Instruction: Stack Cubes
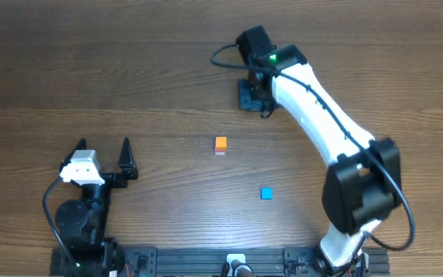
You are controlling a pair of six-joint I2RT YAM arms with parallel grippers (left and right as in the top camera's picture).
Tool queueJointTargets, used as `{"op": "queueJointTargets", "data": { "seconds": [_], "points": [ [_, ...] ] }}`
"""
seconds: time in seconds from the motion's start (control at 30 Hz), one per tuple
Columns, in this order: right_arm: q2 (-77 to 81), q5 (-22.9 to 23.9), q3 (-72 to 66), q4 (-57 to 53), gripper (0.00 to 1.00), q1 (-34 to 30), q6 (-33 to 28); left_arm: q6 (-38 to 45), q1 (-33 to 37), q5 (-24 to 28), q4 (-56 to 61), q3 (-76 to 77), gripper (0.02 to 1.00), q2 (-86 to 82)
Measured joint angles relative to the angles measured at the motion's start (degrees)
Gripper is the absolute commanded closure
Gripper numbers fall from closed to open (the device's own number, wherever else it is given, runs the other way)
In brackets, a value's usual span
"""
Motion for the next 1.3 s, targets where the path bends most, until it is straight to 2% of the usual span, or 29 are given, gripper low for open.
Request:
{"op": "queueJointTargets", "data": {
  "seconds": [0.2, 0.5, 0.9, 1.3],
  "points": [
    [-3.7, 0.0, 0.2, -3.5, 0.989, 8.2, 4.5, 0.0, 0.0, 0.0, 0.0, 0.0, 0.027, 0.0],
    [-3.6, 0.0, 0.2, -2.4, 0.991, 16.1, 10.8, 0.0, 0.0, 0.0, 0.0, 0.0, 0.018, 0.0],
    [-2.5, 0.0, 0.2, -6.4, 0.991, 17.3, 17.6, 0.0, 0.0, 0.0, 0.0, 0.0, 0.018, 0.0],
    [0.3, 0.0, 0.2, -6.3, 0.989, 17.3, 18.8, 0.0, 0.0, 0.0, 0.0, 0.0, 0.018, 0.0]
  ]
}}
